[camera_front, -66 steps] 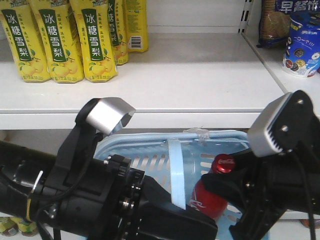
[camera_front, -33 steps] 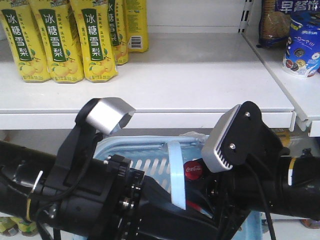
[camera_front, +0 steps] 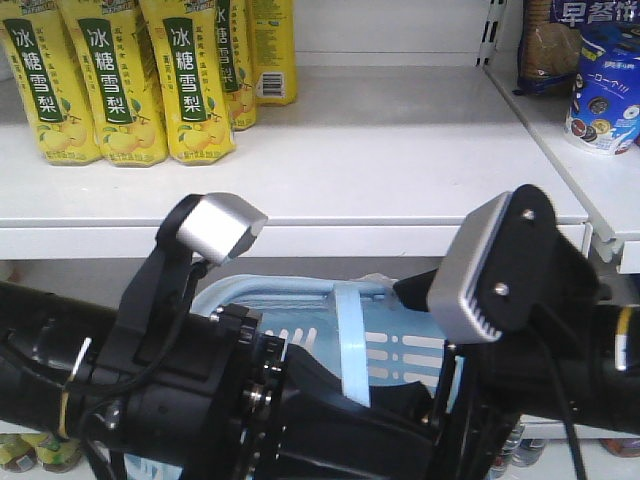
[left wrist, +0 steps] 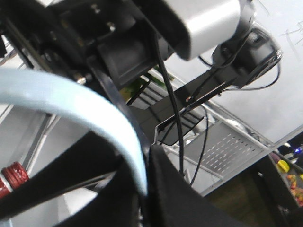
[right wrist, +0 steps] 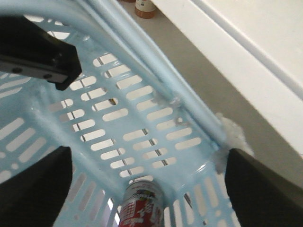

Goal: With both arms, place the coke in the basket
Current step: 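Open the right gripper to release the bottle inside the basket, then withdraw the right gripper up and away from the basket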

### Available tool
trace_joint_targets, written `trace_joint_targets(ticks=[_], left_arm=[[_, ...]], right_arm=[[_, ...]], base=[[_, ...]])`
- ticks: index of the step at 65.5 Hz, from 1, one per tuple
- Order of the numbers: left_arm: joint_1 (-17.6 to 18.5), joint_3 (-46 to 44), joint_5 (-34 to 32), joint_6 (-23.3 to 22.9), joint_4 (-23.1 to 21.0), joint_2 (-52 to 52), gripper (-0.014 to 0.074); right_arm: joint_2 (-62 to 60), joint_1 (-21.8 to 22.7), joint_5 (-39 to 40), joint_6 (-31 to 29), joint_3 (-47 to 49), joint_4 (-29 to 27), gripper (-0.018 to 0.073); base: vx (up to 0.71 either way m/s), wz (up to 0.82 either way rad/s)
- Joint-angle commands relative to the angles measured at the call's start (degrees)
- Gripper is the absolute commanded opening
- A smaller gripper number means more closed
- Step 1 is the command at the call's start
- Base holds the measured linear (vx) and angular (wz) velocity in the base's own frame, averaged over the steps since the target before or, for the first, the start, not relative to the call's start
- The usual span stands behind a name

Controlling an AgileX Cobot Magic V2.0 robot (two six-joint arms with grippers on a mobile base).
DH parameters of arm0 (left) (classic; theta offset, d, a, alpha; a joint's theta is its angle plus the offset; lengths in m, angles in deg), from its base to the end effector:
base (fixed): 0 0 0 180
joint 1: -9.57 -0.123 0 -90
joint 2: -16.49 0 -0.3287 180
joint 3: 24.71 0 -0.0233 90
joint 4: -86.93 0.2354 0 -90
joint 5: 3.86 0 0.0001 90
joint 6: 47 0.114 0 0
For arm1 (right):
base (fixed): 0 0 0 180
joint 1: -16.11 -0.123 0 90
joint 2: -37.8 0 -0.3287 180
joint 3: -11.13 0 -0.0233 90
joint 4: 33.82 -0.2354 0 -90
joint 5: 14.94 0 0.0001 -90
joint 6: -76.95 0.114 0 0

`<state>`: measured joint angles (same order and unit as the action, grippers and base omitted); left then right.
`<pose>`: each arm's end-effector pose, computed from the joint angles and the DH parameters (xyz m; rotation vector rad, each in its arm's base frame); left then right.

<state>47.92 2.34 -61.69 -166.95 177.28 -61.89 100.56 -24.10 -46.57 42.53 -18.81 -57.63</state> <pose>0.1169 -0.2155 0.3881 0.9536 1.8609 -1.6957 0.1219 0.1347 0.3681 -1.0921 1.8609 0.4964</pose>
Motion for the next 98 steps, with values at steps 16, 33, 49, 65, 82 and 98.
trace_joint_targets(ticks=[16,33,49,65,82,98], left_arm=[[0.2,-2.0,-2.0,1.0,-4.5,1.9,-0.0006],[0.2,-2.0,-2.0,1.0,-4.5,1.9,-0.0006],[0.2,-2.0,-2.0,1.0,-4.5,1.9,-0.0006],[0.2,-2.0,-2.0,1.0,-4.5,1.9,-0.0006],[0.2,-2.0,-2.0,1.0,-4.5,1.9,-0.0006],[0.2,-2.0,-2.0,1.0,-4.5,1.9,-0.0006]], right_arm=[[-12.3,0.3,1.2,25.9,7.0,24.7,0.0288],[-22.6,0.2,-12.5,42.6,2.3,42.2,-0.0005],[-36.3,0.2,-10.5,54.4,-15.1,49.4,-0.0004],[-45.2,0.2,-12.6,57.9,-20.4,53.5,-0.0004],[-46.8,0.2,-12.7,57.3,-20.4,54.2,-0.0004],[-46.8,0.2,-12.7,57.3,-20.4,54.2,-0.0004]], base=[[0.00,0.00],[0.00,0.00],[0.00,0.00],[0.00,0.00],[0.00,0.00],[0.00,0.00]])
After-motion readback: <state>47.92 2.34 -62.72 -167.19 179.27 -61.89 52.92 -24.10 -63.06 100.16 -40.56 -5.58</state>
